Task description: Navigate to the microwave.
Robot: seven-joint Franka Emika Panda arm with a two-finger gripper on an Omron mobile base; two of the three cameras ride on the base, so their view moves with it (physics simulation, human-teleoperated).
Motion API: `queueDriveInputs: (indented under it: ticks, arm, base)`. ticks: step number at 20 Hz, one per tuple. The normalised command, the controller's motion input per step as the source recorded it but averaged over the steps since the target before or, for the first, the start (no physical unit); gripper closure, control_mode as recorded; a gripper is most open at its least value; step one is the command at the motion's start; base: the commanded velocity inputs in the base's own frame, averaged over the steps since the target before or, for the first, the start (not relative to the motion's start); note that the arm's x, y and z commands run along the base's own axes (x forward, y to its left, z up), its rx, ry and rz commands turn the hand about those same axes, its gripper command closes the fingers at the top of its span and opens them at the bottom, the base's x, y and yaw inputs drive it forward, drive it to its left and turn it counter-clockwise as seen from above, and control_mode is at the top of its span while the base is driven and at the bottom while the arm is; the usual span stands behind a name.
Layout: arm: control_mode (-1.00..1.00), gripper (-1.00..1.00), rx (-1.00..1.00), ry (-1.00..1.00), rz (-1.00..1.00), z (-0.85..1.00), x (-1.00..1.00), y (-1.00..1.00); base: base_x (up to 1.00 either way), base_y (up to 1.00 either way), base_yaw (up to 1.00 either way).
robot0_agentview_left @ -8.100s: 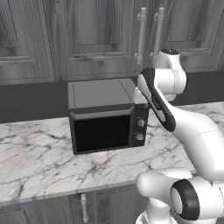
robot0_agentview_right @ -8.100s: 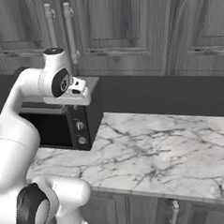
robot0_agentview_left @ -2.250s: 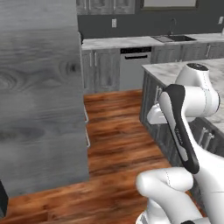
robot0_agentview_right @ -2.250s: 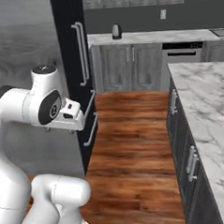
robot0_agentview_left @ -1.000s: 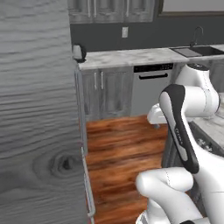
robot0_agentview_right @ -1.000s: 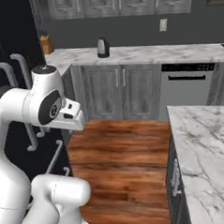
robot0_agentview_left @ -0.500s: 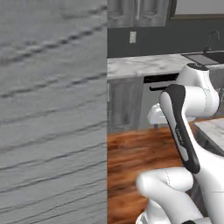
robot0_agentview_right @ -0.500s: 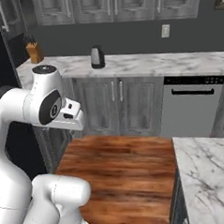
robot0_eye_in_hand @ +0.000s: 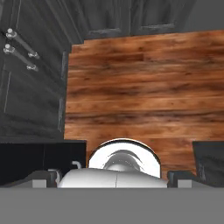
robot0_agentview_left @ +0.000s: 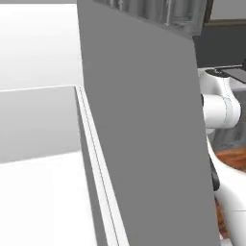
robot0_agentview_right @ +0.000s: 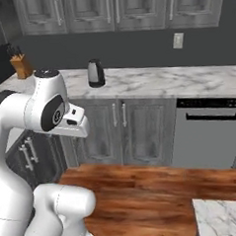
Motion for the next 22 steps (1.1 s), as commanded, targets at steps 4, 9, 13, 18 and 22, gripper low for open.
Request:
queueDriveInputs:
  ticks: [4,9,13,18,22]
  arm:
    - [1.00,-1.00,0.00,0.00,0.00,0.00,0.00,0.00]
    - [1.00,-1.00,0.00,0.00,0.00,0.00,0.00,0.00]
    - [1.00,-1.00,0.00,0.00,0.00,0.00,0.00,0.00]
    - [1.00,-1.00,0.00,0.00,0.00,0.00,0.00,0.00]
    - [1.00,-1.00,0.00,0.00,0.00,0.00,0.00,0.00]
  base:
    - [1.00,-0.03,0.00]
    - [1.00,-0.15,0.06]
    - [1.00,-0.42,0.20]
    - [1.00,-0.69,0.01]
    - [0.24,-0.90,-0.71]
